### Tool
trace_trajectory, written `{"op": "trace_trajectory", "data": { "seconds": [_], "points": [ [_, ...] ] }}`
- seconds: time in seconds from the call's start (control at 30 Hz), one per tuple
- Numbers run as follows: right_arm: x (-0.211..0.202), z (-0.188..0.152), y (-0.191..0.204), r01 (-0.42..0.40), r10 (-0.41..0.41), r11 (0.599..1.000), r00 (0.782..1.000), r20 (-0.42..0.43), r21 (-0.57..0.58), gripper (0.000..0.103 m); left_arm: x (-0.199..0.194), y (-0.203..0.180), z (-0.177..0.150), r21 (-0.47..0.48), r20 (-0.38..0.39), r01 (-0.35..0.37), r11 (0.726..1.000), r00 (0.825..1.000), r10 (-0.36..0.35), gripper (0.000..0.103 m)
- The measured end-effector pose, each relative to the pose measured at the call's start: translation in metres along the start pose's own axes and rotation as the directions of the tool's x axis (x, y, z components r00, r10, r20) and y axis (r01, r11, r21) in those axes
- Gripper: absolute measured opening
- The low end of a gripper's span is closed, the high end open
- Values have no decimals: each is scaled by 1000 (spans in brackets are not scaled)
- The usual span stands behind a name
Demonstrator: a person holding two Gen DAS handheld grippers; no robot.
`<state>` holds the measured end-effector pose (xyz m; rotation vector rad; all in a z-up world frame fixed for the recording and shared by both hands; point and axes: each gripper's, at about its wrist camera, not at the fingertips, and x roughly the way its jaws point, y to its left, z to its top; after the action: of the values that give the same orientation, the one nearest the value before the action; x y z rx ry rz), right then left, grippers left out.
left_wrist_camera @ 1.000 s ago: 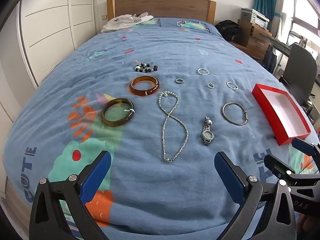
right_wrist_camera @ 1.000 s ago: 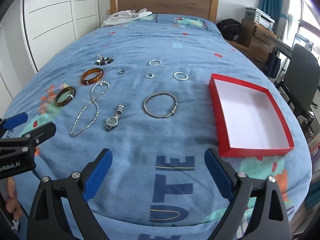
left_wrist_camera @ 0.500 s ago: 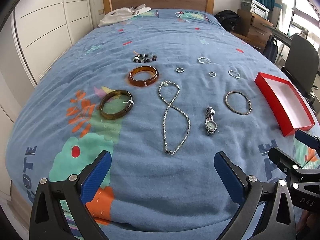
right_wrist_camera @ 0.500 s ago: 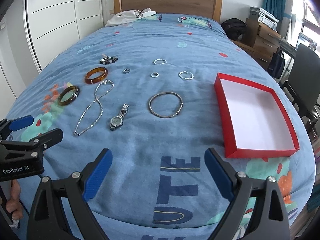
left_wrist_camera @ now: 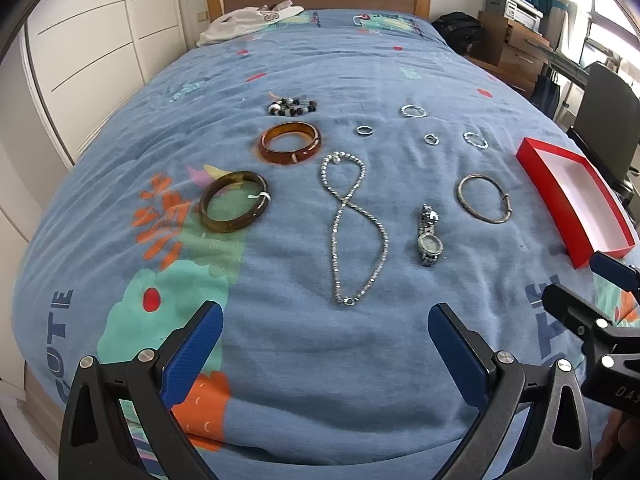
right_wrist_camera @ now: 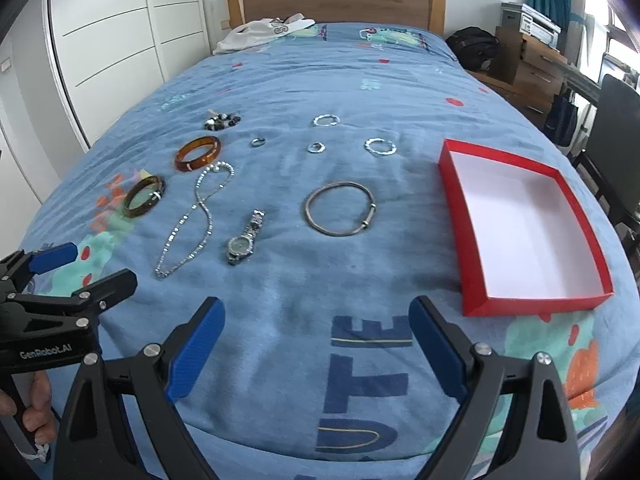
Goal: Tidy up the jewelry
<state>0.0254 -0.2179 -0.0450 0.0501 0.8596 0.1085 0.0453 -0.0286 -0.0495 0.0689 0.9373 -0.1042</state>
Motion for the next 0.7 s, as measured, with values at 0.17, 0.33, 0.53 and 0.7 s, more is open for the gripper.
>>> {"op": "trace_trajectory", "data": {
  "seconds": [0.17,0.33,0.53,0.7],
  "points": [
    [3,4,2,-35,35,999,999,5,-13,93,5,8,-1,-22,-13,-5,1000,1000,5,101],
    [10,5,1,-60,60,998,998,-5,-19,93,11,12,-3,-33,-23,-8,999,1000,7,101],
    [15,6,-4,-71,71,997,997,-7,-19,92,20,12,0,-30,-38,-3,1000,999,2,98],
    [21,7,-5,-96,96,995,995,-15,-17,91,27,14,3,-41,-46,-1,999,999,-1,96]
  ]
}}
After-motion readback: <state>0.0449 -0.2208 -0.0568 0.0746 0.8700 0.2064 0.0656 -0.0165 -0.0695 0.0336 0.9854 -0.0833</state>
